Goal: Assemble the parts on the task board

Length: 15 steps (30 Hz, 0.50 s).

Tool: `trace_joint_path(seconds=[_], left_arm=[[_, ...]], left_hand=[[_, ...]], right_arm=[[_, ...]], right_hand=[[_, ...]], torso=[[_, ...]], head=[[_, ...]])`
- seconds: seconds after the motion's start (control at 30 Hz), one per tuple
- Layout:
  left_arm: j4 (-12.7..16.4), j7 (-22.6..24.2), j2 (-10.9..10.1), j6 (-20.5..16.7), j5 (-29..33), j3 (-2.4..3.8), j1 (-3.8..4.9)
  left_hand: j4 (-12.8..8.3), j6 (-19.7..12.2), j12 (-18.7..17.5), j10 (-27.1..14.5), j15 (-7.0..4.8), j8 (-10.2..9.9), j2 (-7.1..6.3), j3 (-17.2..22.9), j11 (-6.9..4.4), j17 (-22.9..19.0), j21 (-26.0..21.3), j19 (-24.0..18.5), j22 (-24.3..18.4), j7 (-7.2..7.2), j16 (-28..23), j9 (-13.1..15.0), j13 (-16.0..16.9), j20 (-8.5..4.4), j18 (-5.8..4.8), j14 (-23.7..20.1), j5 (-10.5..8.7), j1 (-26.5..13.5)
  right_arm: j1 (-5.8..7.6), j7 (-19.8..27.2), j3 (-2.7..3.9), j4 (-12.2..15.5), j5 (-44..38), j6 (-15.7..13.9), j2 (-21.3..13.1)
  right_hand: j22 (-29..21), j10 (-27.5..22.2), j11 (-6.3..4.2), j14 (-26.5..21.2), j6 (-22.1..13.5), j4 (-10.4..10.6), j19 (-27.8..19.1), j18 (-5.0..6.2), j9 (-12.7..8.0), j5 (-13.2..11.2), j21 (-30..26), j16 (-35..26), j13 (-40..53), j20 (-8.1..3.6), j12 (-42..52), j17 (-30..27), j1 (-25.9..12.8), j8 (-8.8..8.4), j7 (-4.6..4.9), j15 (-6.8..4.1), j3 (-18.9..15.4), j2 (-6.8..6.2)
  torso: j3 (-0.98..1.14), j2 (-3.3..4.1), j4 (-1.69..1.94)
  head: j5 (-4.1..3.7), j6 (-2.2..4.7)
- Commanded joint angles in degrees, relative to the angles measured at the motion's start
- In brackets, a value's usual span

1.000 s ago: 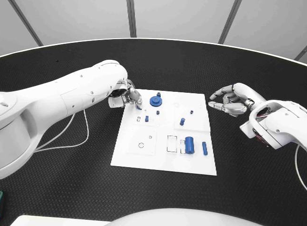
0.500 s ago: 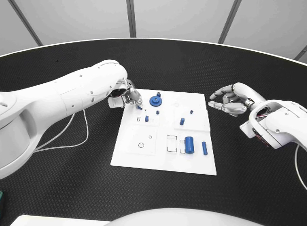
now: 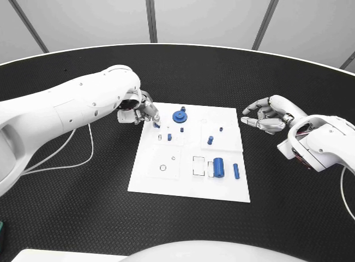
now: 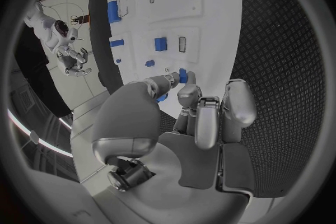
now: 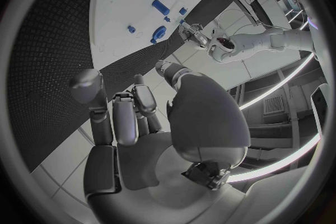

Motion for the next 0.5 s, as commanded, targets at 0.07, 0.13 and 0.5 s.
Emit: trace_joint_path(seconds=[0.07, 0.13, 0.5], left_arm=[[2.62, -0.11, -1.97, -0.13, -0.13, -0.01, 0.91], [3.66, -0.08, -2.71, -0.18, -0.17, -0.01, 1.23], [9.85, -0.47, -5.85, -1.39, -2.77, -0.03, 2.27]], left_hand=[[0.05, -0.24, 0.41, 0.33, -0.32, 6.48, 0.20, -0.37, 0.03, 14.01, -0.19, -0.16, -0.04, -0.24, 0.21, 13.52, 0.08, -0.24, -0.42, 5.57, 0.24, 0.84], [0.05, -0.24, 0.42, 0.34, -0.32, 6.49, 0.20, -0.37, 0.03, 14.00, -0.20, -0.17, -0.05, -0.24, 0.21, 13.53, 0.10, -0.24, -0.42, 5.57, 0.23, 0.85], [-0.08, -0.21, 0.86, 0.93, -0.41, 6.92, 0.18, -0.70, -0.09, 14.29, -0.02, 0.07, 0.29, -0.39, 0.32, 14.13, 0.98, -0.28, -0.49, 5.67, 0.24, 1.51]], right_arm=[[0.00, 0.00, 0.00, 0.00, 0.00, -0.02, -0.04], [0.00, 0.01, 0.00, 0.00, 0.00, -0.02, -0.05], [0.00, 0.07, 0.00, -0.05, 0.00, -0.07, 0.01]], right_hand=[[-0.05, 0.15, -0.14, 3.41, -0.35, 0.21, 0.21, 0.94, -0.06, 0.23, -0.23, -0.32, 0.02, -0.14, 0.11, 4.89, -0.07, 0.28, -0.11, -0.52, -0.06, -0.02], [-0.05, 0.15, -0.14, 3.41, -0.35, 0.21, 0.21, 0.94, -0.06, 0.23, -0.23, -0.32, 0.02, -0.14, 0.11, 4.89, -0.07, 0.28, -0.11, -0.52, -0.06, -0.02], [-0.05, 0.15, -0.14, 3.41, -0.35, 0.21, 0.21, 0.94, -0.06, 0.23, -0.23, -0.32, 0.02, -0.14, 0.11, 4.89, -0.07, 0.28, -0.11, -0.52, -0.06, -0.02]], torso=[[-0.02, -0.01, 0.04], [-0.01, -0.03, 0.07], [-0.02, 0.01, -0.06]], head=[[-0.06, 0.00], [-0.03, -0.04], [0.27, -0.17]])
